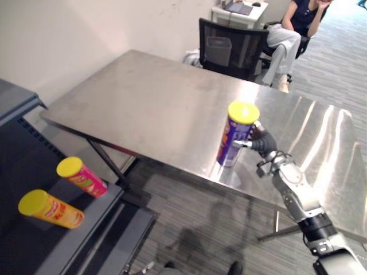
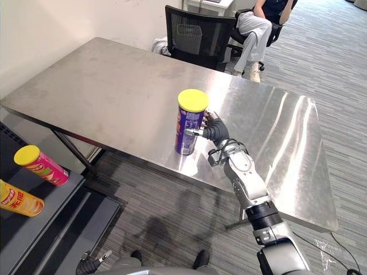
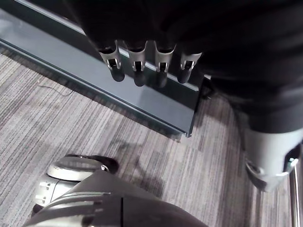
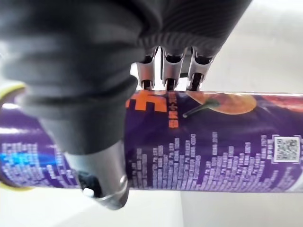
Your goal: Put the gum and the chips on the shelf.
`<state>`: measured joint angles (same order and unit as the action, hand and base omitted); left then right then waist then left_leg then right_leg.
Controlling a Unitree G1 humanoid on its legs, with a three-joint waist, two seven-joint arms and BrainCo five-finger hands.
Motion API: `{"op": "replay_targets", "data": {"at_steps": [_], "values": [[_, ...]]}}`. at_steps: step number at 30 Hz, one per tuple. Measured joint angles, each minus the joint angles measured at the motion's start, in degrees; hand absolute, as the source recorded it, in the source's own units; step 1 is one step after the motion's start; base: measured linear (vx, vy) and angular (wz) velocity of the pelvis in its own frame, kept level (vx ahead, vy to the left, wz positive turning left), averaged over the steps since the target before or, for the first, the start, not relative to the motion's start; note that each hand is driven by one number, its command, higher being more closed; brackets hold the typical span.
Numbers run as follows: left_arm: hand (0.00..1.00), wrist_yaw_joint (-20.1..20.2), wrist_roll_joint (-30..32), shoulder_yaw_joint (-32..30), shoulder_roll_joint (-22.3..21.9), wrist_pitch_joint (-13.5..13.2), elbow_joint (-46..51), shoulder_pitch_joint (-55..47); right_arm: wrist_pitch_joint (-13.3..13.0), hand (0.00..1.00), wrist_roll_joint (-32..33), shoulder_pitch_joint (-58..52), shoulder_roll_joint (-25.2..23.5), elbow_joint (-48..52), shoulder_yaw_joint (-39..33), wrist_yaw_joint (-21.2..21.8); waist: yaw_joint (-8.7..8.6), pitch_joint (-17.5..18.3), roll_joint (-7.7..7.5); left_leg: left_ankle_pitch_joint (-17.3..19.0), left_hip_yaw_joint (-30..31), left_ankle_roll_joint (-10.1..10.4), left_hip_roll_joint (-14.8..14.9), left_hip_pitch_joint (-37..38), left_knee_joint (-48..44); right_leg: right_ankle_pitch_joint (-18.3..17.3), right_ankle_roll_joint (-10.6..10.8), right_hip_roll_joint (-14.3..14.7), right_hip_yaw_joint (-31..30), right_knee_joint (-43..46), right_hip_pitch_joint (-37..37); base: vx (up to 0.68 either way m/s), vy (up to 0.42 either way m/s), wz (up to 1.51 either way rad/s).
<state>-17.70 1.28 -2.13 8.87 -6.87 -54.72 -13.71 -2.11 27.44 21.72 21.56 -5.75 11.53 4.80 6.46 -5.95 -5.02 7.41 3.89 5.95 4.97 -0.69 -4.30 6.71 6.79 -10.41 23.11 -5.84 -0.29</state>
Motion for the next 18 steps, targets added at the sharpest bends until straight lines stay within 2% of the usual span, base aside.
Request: {"op": "replay_targets", "data": {"at_steps": [2,6,9,12,18], "values": [[0.0,-0.03,-0.01,-0.16,-0.04,0.0,-0.01,0.0,-0.85,1.0,0.27,0.02,-0.42,0.11,-0.43,-2.32,-0.01,0.0,0.0,0.0,-0.03,0.0,0.03,0.1,0.0,0.0,0.0,0.02,-0.05,0.03,0.0,0.0,0.0,0.0],[0.0,-0.13,-0.02,-1.04,-0.27,-0.05,0.02,-0.05,-2.33,1.0,2.03,0.11,-2.69,4.47,-5.61,-5.68,-0.03,0.0,0.0,0.02,-0.38,0.02,0.29,0.43,0.1,0.01,-0.02,0.26,-0.39,0.14,0.0,0.0,0.0,-0.04],[0.0,-0.15,-0.05,-2.52,-0.87,-0.07,-0.02,-0.29,-3.74,1.0,2.91,0.11,-2.69,9.73,-7.68,-5.98,-0.11,0.0,0.01,0.46,-1.75,0.05,0.65,0.93,0.07,-0.04,-0.08,0.48,-1.8,0.49,-0.15,-0.01,0.0,-0.21],[0.0,-0.14,-0.15,-2.8,-0.9,-0.12,-0.05,-0.47,-4.41,1.0,4.33,0.08,-2.69,13.49,-8.94,-5.58,-1.31,0.01,-0.01,0.62,-2.14,0.04,0.74,1.0,0.0,-0.15,-0.22,0.47,-2.29,0.92,-0.52,-0.01,0.001,-0.11],[0.0,-0.1,-0.2,-2.86,-1.0,-0.05,-0.15,-0.62,-4.49,1.0,5.2,-2.19,-2.67,14.9,-9.22,-5.39,-1.63,0.0,0.01,0.86,-3.23,0.12,0.93,1.71,0.13,-0.18,-0.25,0.65,-3.34,1.04,-0.61,0.01,0.001,-0.09]]}}
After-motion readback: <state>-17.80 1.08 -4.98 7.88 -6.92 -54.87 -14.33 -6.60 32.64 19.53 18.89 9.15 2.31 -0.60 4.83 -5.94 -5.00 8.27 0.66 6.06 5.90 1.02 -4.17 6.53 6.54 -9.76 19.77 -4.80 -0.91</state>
